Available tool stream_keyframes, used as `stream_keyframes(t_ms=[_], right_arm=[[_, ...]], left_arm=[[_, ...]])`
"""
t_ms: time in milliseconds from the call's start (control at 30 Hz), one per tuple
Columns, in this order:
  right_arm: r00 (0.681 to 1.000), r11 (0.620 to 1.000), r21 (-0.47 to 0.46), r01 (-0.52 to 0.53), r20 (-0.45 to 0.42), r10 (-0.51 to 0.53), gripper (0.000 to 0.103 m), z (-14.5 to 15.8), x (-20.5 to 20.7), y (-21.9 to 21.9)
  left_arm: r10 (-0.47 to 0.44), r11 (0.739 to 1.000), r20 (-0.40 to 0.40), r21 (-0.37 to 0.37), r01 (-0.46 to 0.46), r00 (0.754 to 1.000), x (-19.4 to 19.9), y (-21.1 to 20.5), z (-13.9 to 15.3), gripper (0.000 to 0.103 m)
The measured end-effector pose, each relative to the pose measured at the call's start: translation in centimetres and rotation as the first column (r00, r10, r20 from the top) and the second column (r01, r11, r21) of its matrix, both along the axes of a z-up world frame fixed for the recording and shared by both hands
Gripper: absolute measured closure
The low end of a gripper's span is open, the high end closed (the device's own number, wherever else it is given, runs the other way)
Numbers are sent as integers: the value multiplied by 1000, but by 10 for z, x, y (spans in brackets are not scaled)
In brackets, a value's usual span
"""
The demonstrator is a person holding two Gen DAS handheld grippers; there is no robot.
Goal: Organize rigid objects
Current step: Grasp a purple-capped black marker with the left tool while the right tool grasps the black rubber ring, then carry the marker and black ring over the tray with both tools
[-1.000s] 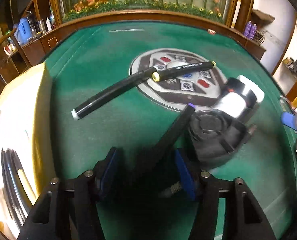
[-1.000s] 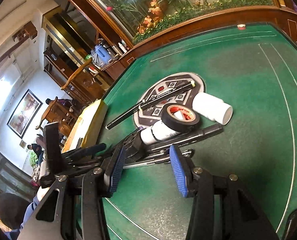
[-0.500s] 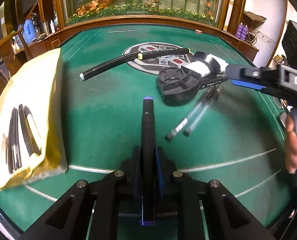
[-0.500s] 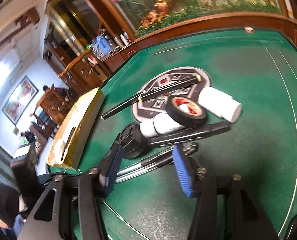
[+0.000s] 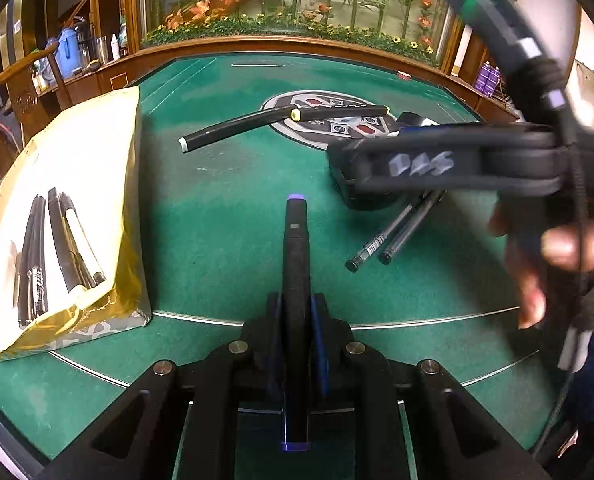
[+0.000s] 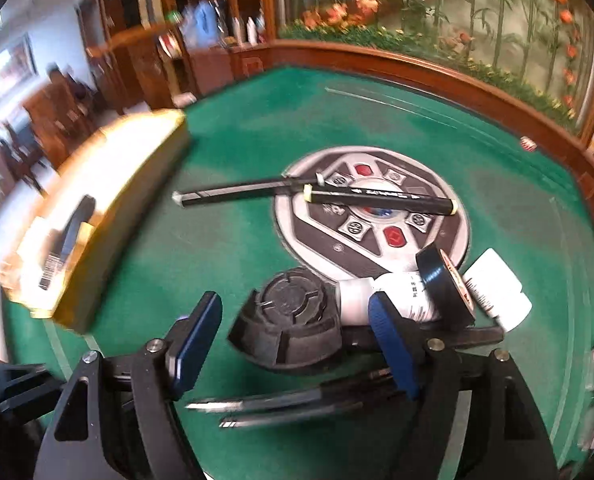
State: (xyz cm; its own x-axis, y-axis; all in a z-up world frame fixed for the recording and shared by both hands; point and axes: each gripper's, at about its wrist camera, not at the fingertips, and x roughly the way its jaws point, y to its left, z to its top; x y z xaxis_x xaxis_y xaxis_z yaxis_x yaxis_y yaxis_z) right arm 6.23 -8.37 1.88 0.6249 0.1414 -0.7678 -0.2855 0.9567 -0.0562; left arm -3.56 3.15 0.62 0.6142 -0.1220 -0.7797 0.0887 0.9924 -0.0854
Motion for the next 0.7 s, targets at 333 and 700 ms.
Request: stream_keyframes(t_ms=[333, 700], right_arm=[[999, 998, 40, -51, -4, 51, 38, -16, -8, -6], [993, 961, 253, -112, -3, 116, 38, 8, -23, -12]], left_arm=[[17, 1000, 11, 7, -17, 1000, 1, -1, -1, 89], [62, 998, 35, -33, -61, 997, -5, 5, 11, 89]])
